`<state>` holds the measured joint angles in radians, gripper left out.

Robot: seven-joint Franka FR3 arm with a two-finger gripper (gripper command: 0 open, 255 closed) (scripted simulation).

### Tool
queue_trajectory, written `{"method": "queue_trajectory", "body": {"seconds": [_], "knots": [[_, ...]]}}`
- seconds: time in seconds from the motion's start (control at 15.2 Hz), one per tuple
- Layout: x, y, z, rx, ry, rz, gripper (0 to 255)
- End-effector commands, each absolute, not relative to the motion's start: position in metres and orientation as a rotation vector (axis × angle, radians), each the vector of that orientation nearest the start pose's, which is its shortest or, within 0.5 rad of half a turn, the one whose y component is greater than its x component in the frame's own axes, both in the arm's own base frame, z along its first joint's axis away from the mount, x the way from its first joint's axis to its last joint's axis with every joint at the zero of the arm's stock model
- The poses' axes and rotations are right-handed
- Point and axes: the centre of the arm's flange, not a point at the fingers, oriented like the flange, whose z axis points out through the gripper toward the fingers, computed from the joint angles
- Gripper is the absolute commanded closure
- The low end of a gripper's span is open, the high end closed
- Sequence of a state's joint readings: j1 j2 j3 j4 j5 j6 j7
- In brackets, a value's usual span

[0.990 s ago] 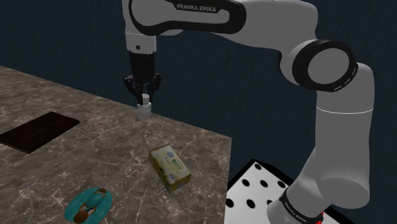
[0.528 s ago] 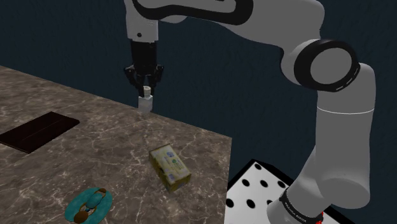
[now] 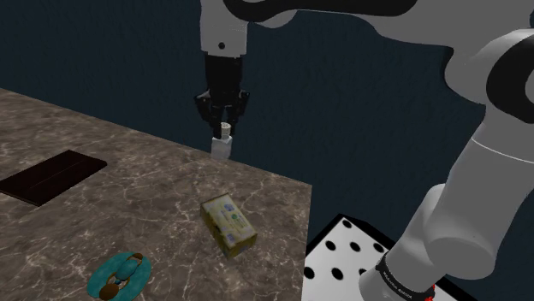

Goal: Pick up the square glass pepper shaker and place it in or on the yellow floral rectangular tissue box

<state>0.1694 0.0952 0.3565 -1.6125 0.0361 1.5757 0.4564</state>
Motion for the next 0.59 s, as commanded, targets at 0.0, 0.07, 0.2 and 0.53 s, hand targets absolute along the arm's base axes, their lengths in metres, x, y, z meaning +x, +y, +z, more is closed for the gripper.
{"method": "queue_trajectory", "body": {"seconds": [0.0,0.07,0.2,0.53], "knots": [[0.474,0.279,0.558,-3.13,-0.104,0.226,255],[0.461,0.277,0.56,-3.13,-0.104,0.226,255],[0.435,0.272,0.565,-3.13,-0.104,0.226,255],[0.417,0.269,0.548,-3.13,-0.104,0.226,255]]}}
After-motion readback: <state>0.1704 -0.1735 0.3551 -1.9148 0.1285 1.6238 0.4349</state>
